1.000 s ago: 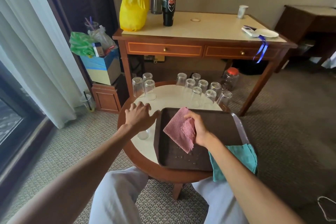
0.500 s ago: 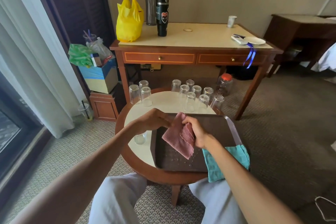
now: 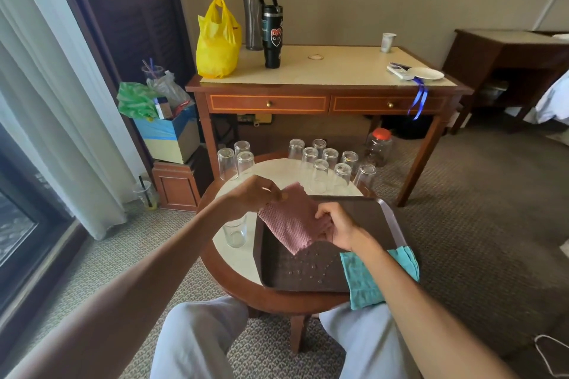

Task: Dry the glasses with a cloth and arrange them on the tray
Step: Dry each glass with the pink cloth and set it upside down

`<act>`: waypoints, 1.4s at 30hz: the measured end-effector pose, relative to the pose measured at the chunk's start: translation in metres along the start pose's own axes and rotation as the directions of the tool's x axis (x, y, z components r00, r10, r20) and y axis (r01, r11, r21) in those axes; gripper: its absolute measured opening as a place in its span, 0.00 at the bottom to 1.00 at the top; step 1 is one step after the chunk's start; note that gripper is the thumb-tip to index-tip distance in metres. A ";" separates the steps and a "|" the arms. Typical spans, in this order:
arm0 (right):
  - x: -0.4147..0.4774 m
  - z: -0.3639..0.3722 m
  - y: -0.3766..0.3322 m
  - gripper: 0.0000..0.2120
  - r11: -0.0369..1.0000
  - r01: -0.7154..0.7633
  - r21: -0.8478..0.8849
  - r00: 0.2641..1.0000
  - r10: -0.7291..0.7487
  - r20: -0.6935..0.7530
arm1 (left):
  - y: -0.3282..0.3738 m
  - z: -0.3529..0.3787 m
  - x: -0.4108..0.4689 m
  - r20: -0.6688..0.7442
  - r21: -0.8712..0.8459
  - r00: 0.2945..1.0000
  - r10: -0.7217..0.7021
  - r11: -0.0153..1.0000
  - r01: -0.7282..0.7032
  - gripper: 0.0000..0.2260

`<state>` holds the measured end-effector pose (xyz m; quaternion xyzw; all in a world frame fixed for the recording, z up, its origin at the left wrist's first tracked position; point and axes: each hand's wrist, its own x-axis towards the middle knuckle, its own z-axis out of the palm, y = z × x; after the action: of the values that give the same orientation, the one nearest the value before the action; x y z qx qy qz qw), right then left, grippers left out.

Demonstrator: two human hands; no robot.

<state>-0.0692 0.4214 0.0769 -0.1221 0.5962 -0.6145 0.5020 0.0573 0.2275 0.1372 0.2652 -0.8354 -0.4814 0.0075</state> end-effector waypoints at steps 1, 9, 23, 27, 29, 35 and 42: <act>0.000 -0.001 0.000 0.06 0.999 0.027 0.023 1.000 -0.027 0.014 | -0.001 -0.002 0.001 -0.021 -0.036 1.000 -0.011 0.999 0.010 0.02; 0.001 0.001 -0.005 0.21 0.978 0.131 0.162 0.988 -0.143 0.063 | -0.004 -0.001 -0.002 -0.176 -0.247 0.982 -0.074 0.969 0.029 0.10; 0.019 0.016 -0.014 0.08 0.672 0.317 -0.670 0.904 -0.427 -0.001 | 0.004 0.001 -0.006 -0.155 0.414 0.953 0.258 0.893 -0.175 0.15; 0.015 0.016 -0.018 0.16 0.674 0.311 -0.670 0.927 -0.370 0.058 | 0.003 -0.006 -0.006 -0.083 0.466 0.962 0.260 0.864 -0.193 0.13; 0.010 0.016 -0.021 0.17 0.719 0.273 -0.639 0.952 -0.297 0.073 | 0.002 -0.009 -0.004 -0.053 0.439 0.980 0.194 0.886 -0.152 0.11; 0.010 0.014 -0.035 0.21 0.848 0.189 -0.496 0.978 -0.119 0.169 | 0.000 -0.016 -0.005 0.085 0.099 0.984 0.158 0.981 -0.166 0.05; 0.014 0.036 -0.035 0.18 0.934 0.146 -0.325 0.968 -0.067 0.242 | 0.008 -0.027 -0.002 -0.030 0.199 0.950 0.311 0.933 -0.300 0.10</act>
<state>-0.0648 0.3815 0.1096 -0.3085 0.6246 -0.5107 0.5038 0.0625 0.2096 0.1586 0.1462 -0.9083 -0.3833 0.0821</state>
